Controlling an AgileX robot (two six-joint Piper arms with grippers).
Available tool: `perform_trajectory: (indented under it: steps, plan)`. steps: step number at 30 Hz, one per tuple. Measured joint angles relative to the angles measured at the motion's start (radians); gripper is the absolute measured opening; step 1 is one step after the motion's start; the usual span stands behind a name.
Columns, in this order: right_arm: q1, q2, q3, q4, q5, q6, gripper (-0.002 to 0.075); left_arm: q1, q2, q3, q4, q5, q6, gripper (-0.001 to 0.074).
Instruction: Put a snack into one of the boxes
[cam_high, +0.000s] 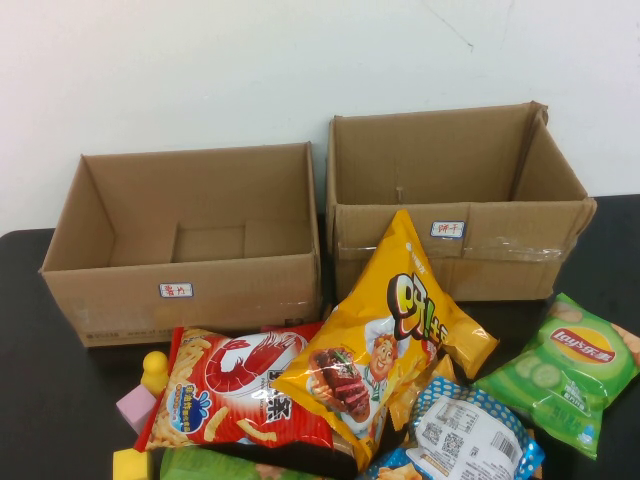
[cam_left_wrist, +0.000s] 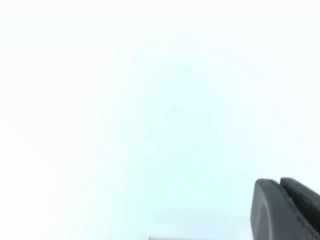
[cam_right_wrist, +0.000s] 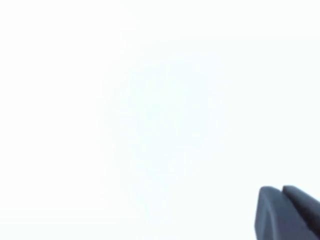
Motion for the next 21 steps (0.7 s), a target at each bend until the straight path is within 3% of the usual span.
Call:
perform_trajectory:
  steps: [6, 13, 21]
  plan:
    - [0.000, 0.000, 0.000, 0.019, -0.221, 0.000, -0.0001, 0.000, 0.000, 0.000, 0.000, -0.110, -0.013, -0.0001]
    - [0.000, 0.000, 0.000, 0.123, -0.290, 0.000, -0.0001, 0.000, 0.000, 0.000, 0.000, -0.251, -0.013, -0.0002]
    - [0.000, 0.000, 0.000, 0.175, -0.294, 0.002, -0.0001, 0.000, 0.000, 0.000, 0.034, -0.248, -0.020, -0.0001]
